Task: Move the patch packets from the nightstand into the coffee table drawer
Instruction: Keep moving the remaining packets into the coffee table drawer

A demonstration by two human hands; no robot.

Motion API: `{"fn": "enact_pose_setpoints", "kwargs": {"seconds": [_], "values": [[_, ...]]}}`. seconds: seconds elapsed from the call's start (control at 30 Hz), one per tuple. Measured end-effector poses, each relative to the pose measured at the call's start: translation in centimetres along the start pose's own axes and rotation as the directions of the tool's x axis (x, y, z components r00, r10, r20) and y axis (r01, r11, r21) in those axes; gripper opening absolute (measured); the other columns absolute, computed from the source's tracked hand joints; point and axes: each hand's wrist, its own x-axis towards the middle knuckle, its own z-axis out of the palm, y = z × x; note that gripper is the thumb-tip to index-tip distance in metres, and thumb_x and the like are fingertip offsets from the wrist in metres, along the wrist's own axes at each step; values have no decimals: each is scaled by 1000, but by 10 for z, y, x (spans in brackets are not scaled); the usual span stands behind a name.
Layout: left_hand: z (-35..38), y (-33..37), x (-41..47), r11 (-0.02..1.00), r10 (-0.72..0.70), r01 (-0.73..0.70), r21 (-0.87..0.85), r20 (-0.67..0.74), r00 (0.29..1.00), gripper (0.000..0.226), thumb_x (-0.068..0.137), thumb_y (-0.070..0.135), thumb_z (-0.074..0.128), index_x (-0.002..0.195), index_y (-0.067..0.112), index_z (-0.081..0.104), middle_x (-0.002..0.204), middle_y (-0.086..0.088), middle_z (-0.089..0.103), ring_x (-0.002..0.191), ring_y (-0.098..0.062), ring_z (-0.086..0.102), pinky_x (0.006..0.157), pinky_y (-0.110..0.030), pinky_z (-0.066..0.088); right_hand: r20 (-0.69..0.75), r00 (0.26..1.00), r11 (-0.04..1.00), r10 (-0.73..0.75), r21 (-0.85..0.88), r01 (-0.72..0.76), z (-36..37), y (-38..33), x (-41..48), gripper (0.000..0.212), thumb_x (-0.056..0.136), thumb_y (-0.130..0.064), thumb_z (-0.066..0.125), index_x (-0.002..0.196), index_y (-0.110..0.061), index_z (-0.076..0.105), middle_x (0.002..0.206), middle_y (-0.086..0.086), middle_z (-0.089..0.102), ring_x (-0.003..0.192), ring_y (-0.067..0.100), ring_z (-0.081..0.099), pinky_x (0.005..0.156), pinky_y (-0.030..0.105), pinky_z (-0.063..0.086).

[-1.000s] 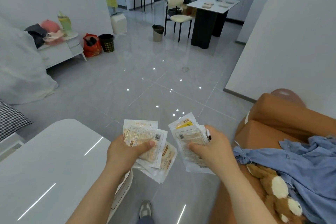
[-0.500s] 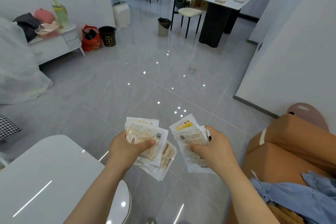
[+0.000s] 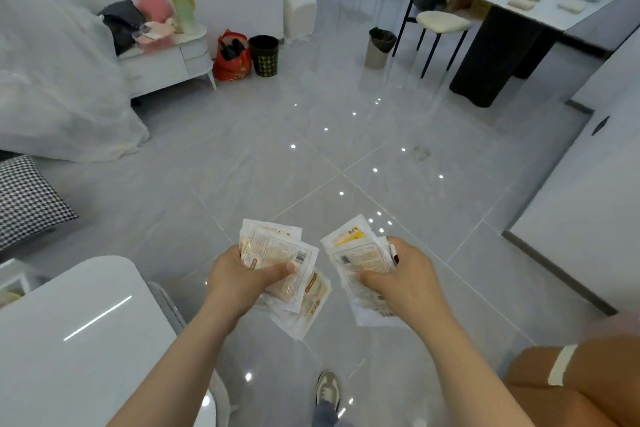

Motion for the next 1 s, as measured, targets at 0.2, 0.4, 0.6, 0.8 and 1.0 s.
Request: {"fn": "enact_pose_setpoints", "kwargs": {"seconds": [0.2, 0.4, 0.6, 0.8, 1.0], "values": [[-1, 11, 43, 997, -71, 65, -48, -138, 988, 29, 64, 23, 86, 87, 23, 68, 87, 5, 74, 81, -17, 71, 71, -35, 59, 141, 989, 996, -55, -67, 65, 2, -28, 83, 27, 70, -9, 72, 88, -28, 63, 78, -8, 67, 69, 8, 64, 55, 22, 50], [-29, 18, 94, 988, -132, 106, -110, -266, 955, 32, 63, 23, 87, 88, 21, 69, 87, 3, 74, 81, -19, 71, 74, -39, 59, 288, 951, 985, -109, -99, 142, 41, -71, 154, 26, 70, -11, 72, 87, -28, 63, 77, -10, 67, 69, 6, 63, 53, 18, 46], [-85, 22, 155, 980, -182, 140, -138, -368, 912, 30, 63, 26, 87, 86, 22, 69, 85, 4, 73, 78, -16, 70, 68, -31, 57, 401, 905, 969, -141, -133, 210, 104, -128, 220, 27, 69, -10, 72, 89, -27, 63, 77, -10, 66, 68, 6, 63, 54, 19, 47], [-152, 32, 207, 969, -239, 189, -157, -420, 876, 31, 60, 29, 88, 84, 20, 70, 78, 6, 73, 74, -12, 70, 63, -28, 55, 479, 867, 958, -141, -155, 242, 169, -195, 272, 29, 69, -8, 72, 89, -28, 64, 74, -8, 66, 64, 8, 63, 51, 24, 50], [-203, 37, 250, 952, -290, 197, -236, -478, 829, 35, 58, 29, 90, 86, 20, 70, 79, 6, 74, 76, -14, 70, 70, -35, 59, 555, 810, 930, -187, -166, 329, 226, -251, 316, 29, 69, -9, 72, 91, -26, 64, 77, -7, 67, 69, 11, 65, 57, 30, 56]]}}
